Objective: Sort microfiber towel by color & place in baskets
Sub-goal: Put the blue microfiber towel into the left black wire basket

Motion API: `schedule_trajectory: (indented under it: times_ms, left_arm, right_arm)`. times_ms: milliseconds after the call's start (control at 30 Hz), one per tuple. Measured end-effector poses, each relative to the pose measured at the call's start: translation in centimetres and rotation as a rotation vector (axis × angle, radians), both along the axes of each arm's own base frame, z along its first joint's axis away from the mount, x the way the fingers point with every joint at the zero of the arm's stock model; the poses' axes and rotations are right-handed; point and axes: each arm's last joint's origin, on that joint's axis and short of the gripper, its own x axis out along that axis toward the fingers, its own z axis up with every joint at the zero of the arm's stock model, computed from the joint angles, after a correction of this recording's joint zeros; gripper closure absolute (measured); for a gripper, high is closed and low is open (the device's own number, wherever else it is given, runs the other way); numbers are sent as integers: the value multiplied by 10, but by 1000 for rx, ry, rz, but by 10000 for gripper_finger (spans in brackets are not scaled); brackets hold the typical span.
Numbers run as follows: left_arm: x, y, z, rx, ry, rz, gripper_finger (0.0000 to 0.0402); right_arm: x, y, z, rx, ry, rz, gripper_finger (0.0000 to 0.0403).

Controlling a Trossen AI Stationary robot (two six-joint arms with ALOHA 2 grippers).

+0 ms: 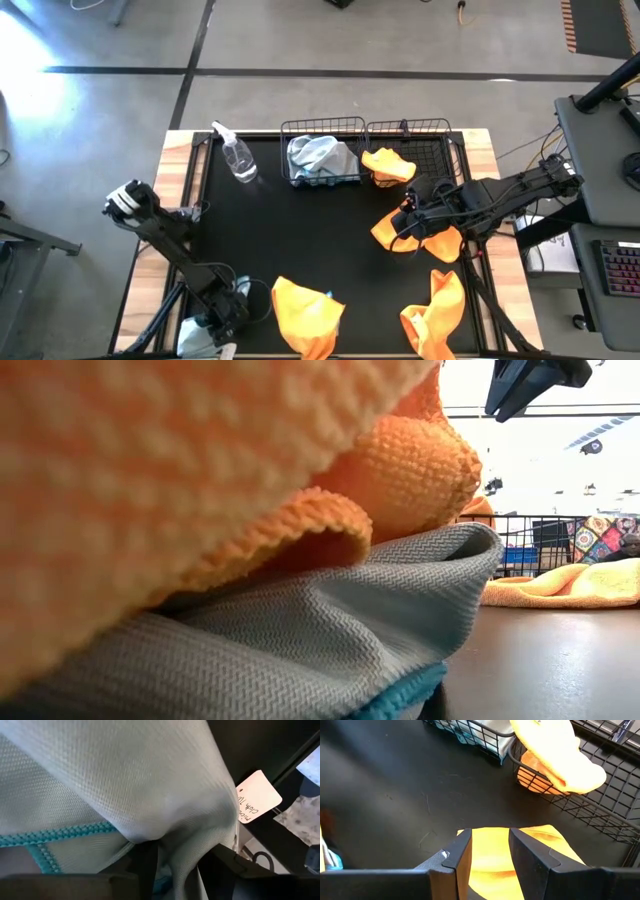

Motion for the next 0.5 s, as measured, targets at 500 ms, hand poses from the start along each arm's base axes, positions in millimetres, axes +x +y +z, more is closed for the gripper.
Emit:
schedule_trajectory:
  times_ms: [500]
  left_arm:
    - [15, -18, 1, -31, -81, -127, 376]
  right_arm:
    - [0, 0, 0, -5, 0, 12, 280]
